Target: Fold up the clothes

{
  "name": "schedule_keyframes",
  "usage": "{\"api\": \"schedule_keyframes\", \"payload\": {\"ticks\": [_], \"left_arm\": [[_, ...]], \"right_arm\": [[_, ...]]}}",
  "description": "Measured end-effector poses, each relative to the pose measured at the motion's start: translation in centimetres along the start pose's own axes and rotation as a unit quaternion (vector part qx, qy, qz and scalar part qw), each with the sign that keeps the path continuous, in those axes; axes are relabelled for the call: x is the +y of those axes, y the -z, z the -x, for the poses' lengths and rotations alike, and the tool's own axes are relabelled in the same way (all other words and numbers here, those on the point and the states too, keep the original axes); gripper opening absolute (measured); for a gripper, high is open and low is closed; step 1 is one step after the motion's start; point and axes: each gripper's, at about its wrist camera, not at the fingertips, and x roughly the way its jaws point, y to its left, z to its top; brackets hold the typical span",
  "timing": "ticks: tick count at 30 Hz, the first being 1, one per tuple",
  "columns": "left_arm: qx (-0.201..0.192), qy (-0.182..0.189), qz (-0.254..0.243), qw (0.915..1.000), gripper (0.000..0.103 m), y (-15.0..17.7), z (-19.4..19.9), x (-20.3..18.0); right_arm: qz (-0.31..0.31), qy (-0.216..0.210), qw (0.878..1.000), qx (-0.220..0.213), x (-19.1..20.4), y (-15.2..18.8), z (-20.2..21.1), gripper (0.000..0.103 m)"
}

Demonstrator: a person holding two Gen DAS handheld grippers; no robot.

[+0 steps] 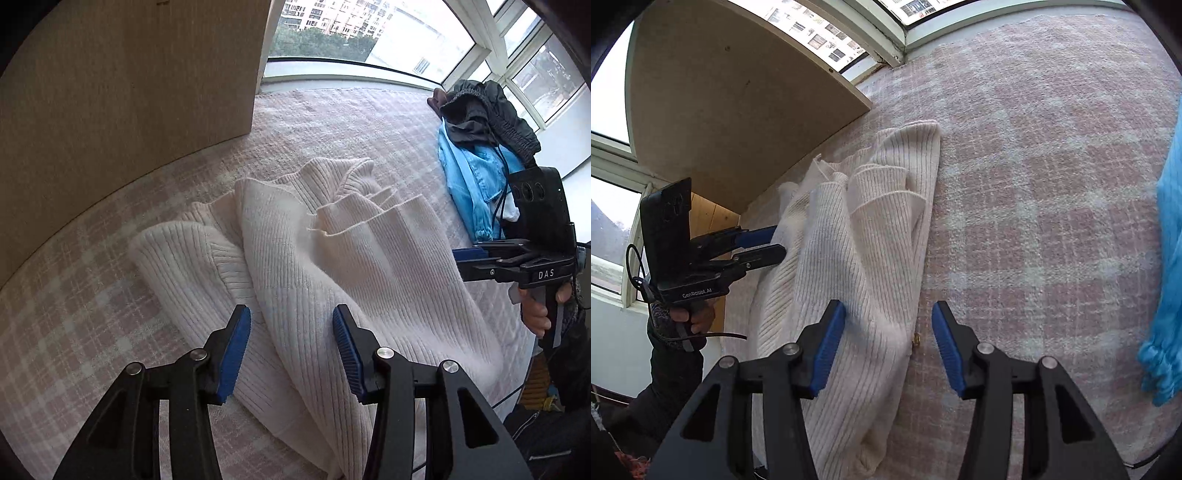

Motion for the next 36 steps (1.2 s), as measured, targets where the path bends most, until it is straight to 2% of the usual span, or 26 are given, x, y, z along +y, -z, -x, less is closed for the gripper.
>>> {"api": "schedule_keyframes", "payload": {"ticks": [2,3,5,7,8,10,13,14,16,20,21,25,28,29,31,32,34,36], "left_arm": [[0.011,-0.003,-0.019,0.9998,0.040,-0.3,-0.9,-0.3],[0.013,0.008,-0.021,0.9997,0.025,-0.3,-1.1,-0.2],[0.016,0.028,-0.024,0.9992,0.016,-0.3,-1.5,0.0],[0.008,0.049,-0.014,0.9986,0.014,-0.2,-1.1,0.3],[0.004,0.065,-0.004,0.9979,0.014,-0.2,-0.8,0.6],[-0.005,0.099,0.018,0.9949,0.014,0.0,-0.1,1.2],[-0.029,0.162,0.057,0.9848,0.014,1.0,1.5,2.7],[-0.036,0.174,0.067,0.9817,0.014,1.5,2.1,3.3],[-0.042,0.177,0.077,0.9804,0.014,2.5,2.7,4.4],[-0.019,0.156,0.092,0.9832,0.014,4.2,1.2,5.9],[-0.013,0.151,0.096,0.9837,0.014,4.6,0.8,6.2],[-0.008,0.145,0.100,0.9844,0.016,5.1,0.3,6.7],[-0.006,0.125,0.081,0.9888,0.028,4.7,0.1,6.1],[-0.005,0.117,0.074,0.9904,0.029,4.6,0.1,5.8],[-0.004,0.101,0.059,0.9932,0.020,4.3,0.0,5.3],[-0.004,0.098,0.052,0.9938,0.018,4.2,0.0,5.1],[-0.011,0.117,0.044,0.9921,0.016,4.0,0.6,4.7],[-0.024,0.172,0.054,0.9834,0.016,3.8,1.5,4.9]], "right_arm": [[0.008,-0.001,1.000,0.001,0.4,-0.1,-0.5,0.049],[0.010,-0.002,1.000,0.002,0.5,-0.1,-0.6,0.049],[0.015,-0.004,1.000,0.002,0.7,-0.1,-0.8,0.049],[0.026,-0.008,1.000,-0.007,1.1,-0.1,-0.6,0.048],[0.033,-0.006,0.999,-0.011,1.4,-0.1,-0.6,0.041],[0.053,0.005,0.999,-0.010,2.2,-0.4,-0.6,0.035],[0.082,0.032,0.996,-0.007,3.2,-1.0,-0.6,0.035],[0.091,0.046,0.995,-0.005,3.5,-1.3,-0.7,0.040],[0.095,0.058,0.994,-0.008,3.5,-2.0,-0.8,0.047],[0.049,-0.011,0.999,0.001,2.0,-3.4,-1.2,0.047],[0.044,-0.011,0.999,-0.005,1.7,-3.6,-1.3,0.047],[0.075,0.014,0.997,0.006,2.6,-3.3,-2.5,0.047],[0.135,0.066,0.989,0.003,4.7,-2.7,-2.7,0.024],[0.154,0.083,0.985,-0.002,5.6,-2.4,-2.4,0.023],[0.185,0.107,0.977,-0.010,7.1,-2.1,-1.9,0.020],[0.190,0.100,0.977,-0.012,7.6,-2.2,-1.5,0.020],[0.196,0.080,0.977,-0.015,8.5,-2.6,-0.7,0.020],[0.167,0.012,0.986,-0.015,8.3,-4.0,0.7,0.020]]}}
